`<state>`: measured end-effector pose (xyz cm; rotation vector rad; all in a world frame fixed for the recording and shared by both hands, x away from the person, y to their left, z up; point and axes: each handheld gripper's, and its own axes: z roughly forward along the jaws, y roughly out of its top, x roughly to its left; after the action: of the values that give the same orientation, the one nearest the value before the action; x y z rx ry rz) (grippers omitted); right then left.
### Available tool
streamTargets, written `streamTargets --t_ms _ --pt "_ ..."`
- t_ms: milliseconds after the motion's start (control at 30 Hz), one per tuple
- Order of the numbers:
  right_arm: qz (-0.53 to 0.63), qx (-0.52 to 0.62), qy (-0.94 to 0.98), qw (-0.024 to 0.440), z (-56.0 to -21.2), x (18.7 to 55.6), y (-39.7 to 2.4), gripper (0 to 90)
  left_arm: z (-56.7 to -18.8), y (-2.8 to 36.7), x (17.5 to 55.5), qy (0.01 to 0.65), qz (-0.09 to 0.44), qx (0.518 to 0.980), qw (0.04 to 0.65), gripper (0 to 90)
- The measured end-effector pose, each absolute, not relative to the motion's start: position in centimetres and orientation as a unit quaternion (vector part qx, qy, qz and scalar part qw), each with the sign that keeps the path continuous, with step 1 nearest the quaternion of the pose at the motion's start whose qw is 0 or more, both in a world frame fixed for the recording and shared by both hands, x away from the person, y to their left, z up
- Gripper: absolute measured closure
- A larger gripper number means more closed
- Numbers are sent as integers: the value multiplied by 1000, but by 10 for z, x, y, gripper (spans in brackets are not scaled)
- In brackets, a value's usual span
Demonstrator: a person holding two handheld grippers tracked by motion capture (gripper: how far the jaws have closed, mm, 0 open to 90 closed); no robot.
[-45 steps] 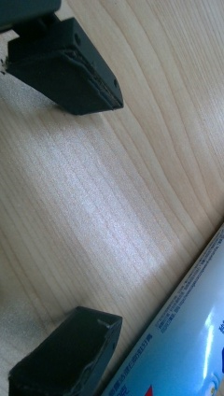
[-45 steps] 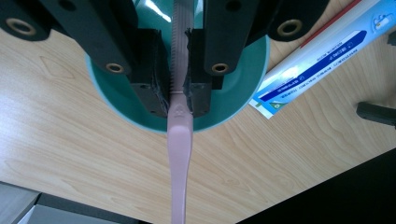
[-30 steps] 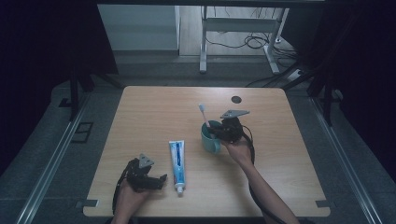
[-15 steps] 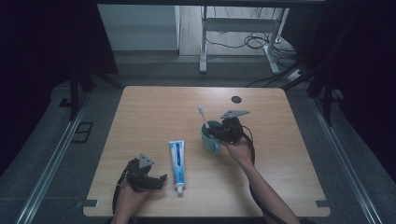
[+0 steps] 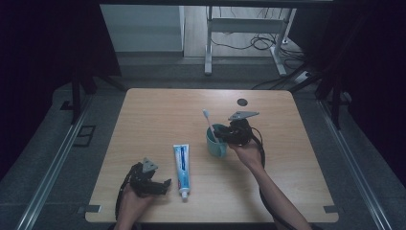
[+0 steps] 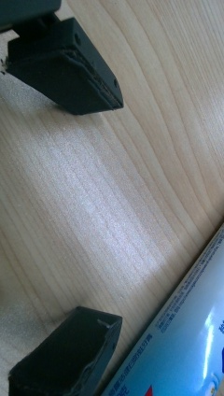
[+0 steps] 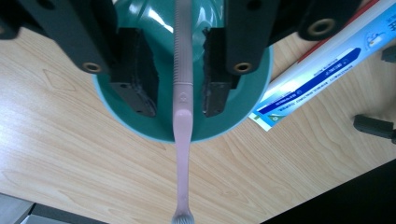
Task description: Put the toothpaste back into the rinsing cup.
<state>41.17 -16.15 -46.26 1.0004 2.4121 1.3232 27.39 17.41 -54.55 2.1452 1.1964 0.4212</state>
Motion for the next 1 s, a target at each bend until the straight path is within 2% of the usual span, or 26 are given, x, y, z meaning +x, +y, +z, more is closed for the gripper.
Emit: streamTargets --t_ms 133,667,800,1000 --pt "442 332 826 112 -455 407 -164 543 -545 174 274 454 161 817 319 10" --pt "434 323 835 101 -445 394 -175 358 -545 174 274 453 161 817 319 10" --pt "418 324 839 127 -443 390 -174 288 -545 174 274 453 161 817 319 10" --pt "406 313 847 140 -442 383 -173 201 -545 174 274 453 161 817 319 10"
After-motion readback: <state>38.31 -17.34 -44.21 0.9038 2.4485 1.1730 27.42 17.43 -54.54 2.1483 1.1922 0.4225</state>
